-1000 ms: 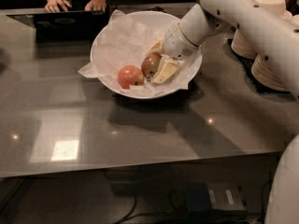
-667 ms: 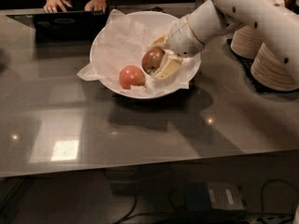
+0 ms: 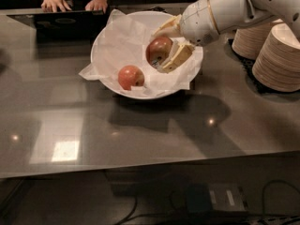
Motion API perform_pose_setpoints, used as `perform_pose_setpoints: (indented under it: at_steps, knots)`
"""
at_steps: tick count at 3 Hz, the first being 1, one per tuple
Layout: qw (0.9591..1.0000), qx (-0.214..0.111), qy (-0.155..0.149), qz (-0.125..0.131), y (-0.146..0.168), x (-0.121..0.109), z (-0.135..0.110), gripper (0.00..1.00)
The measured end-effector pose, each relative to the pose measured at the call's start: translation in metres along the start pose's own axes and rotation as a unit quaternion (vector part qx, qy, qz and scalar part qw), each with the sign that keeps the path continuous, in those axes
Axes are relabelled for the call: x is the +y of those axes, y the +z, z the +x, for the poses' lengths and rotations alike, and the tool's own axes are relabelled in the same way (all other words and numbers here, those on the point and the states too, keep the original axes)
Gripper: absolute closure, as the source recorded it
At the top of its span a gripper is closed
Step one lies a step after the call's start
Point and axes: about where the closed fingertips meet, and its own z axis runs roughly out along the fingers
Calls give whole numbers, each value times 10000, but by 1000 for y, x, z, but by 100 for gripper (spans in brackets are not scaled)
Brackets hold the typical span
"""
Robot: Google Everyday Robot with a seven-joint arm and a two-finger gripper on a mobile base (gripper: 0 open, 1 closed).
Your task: Pick apple from white bowl
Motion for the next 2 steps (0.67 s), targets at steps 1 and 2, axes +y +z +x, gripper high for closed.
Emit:
perform_pose_setpoints:
  at_steps: [1, 2]
  knots:
    - [9993, -328, 180, 36, -17, 7, -13, 100]
    - [9992, -345, 188, 38, -18, 7, -13, 100]
